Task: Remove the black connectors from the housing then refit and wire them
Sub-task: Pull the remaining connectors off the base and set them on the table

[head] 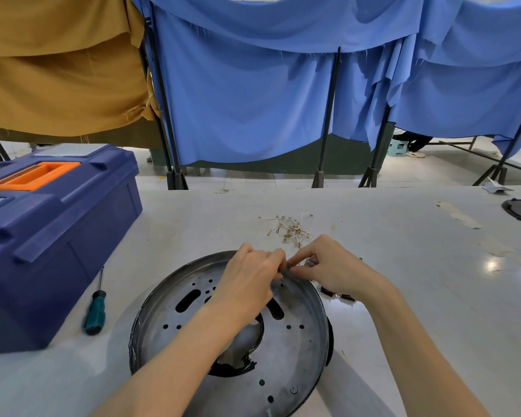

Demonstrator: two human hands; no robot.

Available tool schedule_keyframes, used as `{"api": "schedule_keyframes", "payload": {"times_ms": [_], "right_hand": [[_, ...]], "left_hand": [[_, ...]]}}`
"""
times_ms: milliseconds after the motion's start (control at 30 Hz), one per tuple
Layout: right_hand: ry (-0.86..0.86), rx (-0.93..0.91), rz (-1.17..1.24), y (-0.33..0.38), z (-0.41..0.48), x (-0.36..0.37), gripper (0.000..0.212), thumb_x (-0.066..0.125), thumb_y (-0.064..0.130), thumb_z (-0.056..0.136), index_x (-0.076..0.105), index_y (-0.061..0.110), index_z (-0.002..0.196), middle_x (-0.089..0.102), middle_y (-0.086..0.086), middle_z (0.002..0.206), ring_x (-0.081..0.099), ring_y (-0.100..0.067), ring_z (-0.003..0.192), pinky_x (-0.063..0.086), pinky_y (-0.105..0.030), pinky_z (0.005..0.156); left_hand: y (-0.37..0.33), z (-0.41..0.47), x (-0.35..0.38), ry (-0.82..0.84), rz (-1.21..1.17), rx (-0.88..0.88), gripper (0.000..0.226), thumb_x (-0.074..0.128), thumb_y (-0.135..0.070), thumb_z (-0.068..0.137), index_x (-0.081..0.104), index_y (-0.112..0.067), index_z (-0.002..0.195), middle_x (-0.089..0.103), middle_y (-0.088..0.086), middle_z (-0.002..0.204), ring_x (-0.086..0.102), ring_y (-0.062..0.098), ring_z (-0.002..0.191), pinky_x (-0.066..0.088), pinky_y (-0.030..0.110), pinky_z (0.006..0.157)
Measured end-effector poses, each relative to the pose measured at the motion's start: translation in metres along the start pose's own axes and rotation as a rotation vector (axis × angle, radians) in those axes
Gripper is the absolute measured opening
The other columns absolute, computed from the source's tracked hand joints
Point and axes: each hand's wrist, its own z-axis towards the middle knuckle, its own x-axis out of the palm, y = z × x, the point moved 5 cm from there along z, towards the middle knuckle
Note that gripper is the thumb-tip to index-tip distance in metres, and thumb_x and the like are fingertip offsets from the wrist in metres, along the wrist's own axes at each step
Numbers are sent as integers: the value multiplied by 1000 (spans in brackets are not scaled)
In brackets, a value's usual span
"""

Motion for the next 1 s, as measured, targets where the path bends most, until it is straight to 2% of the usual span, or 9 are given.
{"api": "schedule_keyframes", "payload": {"times_ms": [133, 233, 333, 500, 667, 800, 900, 1000], "right_hand": [[-4, 5, -18, -1, 1, 0, 16, 65, 19, 91, 76, 19, 102, 42, 7, 50, 34, -6, 37, 27, -14, 43], [-2, 5, -26, -1, 1, 0, 16, 65, 20, 91, 76, 19, 103, 44, 6, 52, 34, -6, 40, 29, -16, 45], [0, 1, -35, -1, 1, 0, 16, 65, 19, 91, 76, 19, 102, 44, 8, 52, 37, -4, 38, 29, -13, 45], [1, 3, -40, -2, 2, 0, 16, 65, 19, 91, 76, 18, 103, 45, 10, 52, 39, -2, 37, 29, -12, 43], [2, -3, -50, -1, 2, 0, 17, 65, 19, 91, 76, 16, 103, 44, 11, 54, 44, 4, 38, 31, -9, 41], [3, 1, -52, -1, 2, 0, 16, 64, 18, 91, 76, 18, 101, 44, 11, 51, 40, -1, 36, 29, -11, 42], [6, 0, -30, 0, 1, 0, 15, 64, 17, 91, 77, 17, 99, 41, 13, 36, 36, -6, 35, 27, -13, 42], [-2, -1, -13, -1, 0, 0, 15, 64, 19, 91, 78, 20, 97, 35, 12, 33, 27, -9, 39, 25, -19, 44]], "left_hand": [[3, 0, 1, 1, -33, -24, 32, 44, 10, 84, 62, -11, 100, 71, -4, 104, 52, 24, 88, 18, 21, 66], [7, 1, 2, 3, -76, -32, 39, 43, 13, 76, 63, -10, 100, 71, -5, 107, 56, 22, 91, 27, 22, 74], [7, 3, 2, 10, -75, -17, 38, 43, 14, 75, 64, -9, 97, 71, -2, 106, 58, 23, 91, 24, 22, 71], [4, 1, 2, 11, -49, -11, 26, 48, 9, 84, 65, -10, 89, 71, 1, 98, 48, 23, 81, 17, 21, 65], [6, 1, 4, 7, -95, -21, 18, 53, 6, 85, 67, -6, 88, 71, 5, 94, 58, 27, 89, 33, 23, 77], [6, 2, 8, 0, -130, -15, 19, 54, 9, 86, 67, -5, 87, 71, 5, 92, 62, 26, 88, 41, 28, 87], [4, 1, 9, -3, -99, 9, 17, 55, 2, 90, 68, -8, 95, 71, 3, 99, 61, 25, 90, 35, 24, 85], [0, 3, 10, -3, -60, 28, 15, 54, -4, 94, 67, -8, 100, 71, 4, 99, 61, 27, 88, 31, 25, 82]]}}
